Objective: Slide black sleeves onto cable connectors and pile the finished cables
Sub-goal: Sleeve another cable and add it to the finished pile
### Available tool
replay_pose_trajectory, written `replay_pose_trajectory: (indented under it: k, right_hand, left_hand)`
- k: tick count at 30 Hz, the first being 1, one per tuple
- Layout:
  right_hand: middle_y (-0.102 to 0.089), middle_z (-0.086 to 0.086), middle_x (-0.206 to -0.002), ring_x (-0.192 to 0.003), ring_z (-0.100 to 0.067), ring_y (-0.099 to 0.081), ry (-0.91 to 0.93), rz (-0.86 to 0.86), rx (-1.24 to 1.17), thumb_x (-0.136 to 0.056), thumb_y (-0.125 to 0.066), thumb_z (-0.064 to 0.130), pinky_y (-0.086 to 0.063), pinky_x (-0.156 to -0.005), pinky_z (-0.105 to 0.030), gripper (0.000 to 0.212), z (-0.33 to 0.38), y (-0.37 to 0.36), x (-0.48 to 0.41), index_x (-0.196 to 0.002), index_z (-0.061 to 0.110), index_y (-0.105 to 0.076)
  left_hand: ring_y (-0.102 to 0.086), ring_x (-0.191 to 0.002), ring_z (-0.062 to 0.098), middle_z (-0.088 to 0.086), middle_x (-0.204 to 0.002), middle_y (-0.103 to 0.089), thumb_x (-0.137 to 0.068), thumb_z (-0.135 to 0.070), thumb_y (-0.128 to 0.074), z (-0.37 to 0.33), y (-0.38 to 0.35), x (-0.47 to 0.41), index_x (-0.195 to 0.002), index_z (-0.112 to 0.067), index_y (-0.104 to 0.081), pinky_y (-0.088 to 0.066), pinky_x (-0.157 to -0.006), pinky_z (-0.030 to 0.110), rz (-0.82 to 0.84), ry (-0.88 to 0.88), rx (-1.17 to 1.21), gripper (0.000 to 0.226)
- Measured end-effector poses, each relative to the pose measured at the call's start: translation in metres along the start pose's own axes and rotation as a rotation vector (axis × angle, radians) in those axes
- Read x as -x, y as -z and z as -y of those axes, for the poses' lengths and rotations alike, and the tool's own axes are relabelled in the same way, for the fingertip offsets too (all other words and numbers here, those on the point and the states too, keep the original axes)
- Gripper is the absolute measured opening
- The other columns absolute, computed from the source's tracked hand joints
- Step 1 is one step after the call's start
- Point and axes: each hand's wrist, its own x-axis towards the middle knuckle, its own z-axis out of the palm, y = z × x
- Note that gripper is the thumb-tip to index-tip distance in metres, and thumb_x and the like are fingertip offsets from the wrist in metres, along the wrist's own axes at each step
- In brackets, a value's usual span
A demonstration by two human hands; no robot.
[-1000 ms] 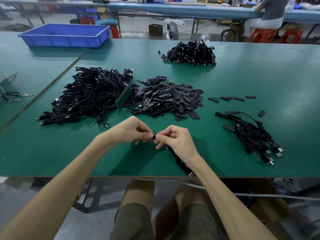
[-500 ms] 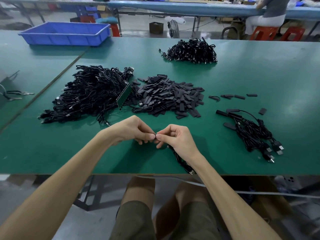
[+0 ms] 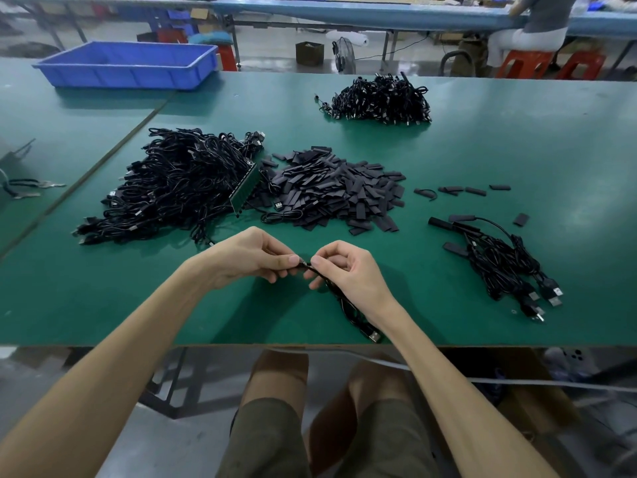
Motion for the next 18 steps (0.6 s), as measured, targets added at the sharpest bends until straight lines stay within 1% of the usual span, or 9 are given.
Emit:
replay_pose_trajectory:
  k: [4, 8, 11, 16, 18]
  right_hand:
    - [-0.079, -0.013, -0.084, -0.068, -0.023, -0.073, 0.003, 0.012, 0.018, -0.097, -0.072, 0.01, -0.058, -0.068, -0.03, 0.014, -0.001, 0.0001, -0.0008, -0.098, -0.003, -0.066]
    - [-0.078, -0.012, -0.082, -0.066, -0.021, -0.072, 0.015, 0.018, 0.028, -0.095, -0.074, 0.01, -0.056, -0.066, -0.026, 0.01, -0.0016, 0.0009, -0.0002, -0.094, 0.001, -0.069]
    - [-0.079, -0.012, -0.083, -0.067, -0.022, -0.073, 0.02, 0.027, 0.017, -0.096, -0.073, 0.01, -0.058, -0.067, -0.028, 0.008, -0.0024, 0.0016, 0.0, -0.094, 0.003, -0.07]
    - [-0.08, -0.012, -0.085, -0.069, -0.022, -0.075, 0.02, 0.031, 0.004, -0.096, -0.072, 0.007, -0.06, -0.07, -0.029, 0.01, -0.0032, 0.0019, -0.0003, -0.098, -0.002, -0.07]
    - [-0.079, -0.013, -0.085, -0.068, -0.023, -0.075, 0.02, 0.028, 0.0, -0.096, -0.071, 0.006, -0.06, -0.069, -0.03, 0.011, -0.0032, 0.0024, -0.0005, -0.098, -0.004, -0.069]
  left_hand:
    - [-0.065, -0.068, 0.008, 0.006, -0.085, -0.077, -0.08, -0.029, -0.079, 0.0048, 0.0, 0.0021, -0.092, -0.013, -0.083, -0.055, -0.063, 0.018, -0.03, -0.039, 0.022, 0.021]
    - [-0.066, -0.067, 0.009, 0.008, -0.086, -0.077, -0.079, -0.029, -0.08, 0.0058, -0.0025, 0.0022, -0.091, -0.015, -0.083, -0.055, -0.063, 0.018, -0.043, -0.074, 0.009, 0.018]
    - [-0.067, -0.068, 0.011, 0.009, -0.087, -0.077, -0.079, -0.028, -0.079, 0.0073, -0.0027, 0.0021, -0.094, -0.014, -0.083, -0.056, -0.064, 0.02, -0.05, -0.096, 0.006, 0.02]
    - [-0.066, -0.069, 0.013, 0.007, -0.081, -0.073, -0.082, -0.026, -0.078, 0.0092, -0.0023, 0.002, -0.099, -0.013, -0.082, -0.058, -0.068, 0.022, -0.048, -0.109, 0.014, 0.022]
    - [-0.067, -0.069, 0.013, 0.011, -0.079, -0.072, -0.082, -0.027, -0.078, 0.0091, -0.0026, 0.0023, -0.1, -0.013, -0.082, -0.057, -0.068, 0.022, -0.057, -0.12, 0.011, 0.023]
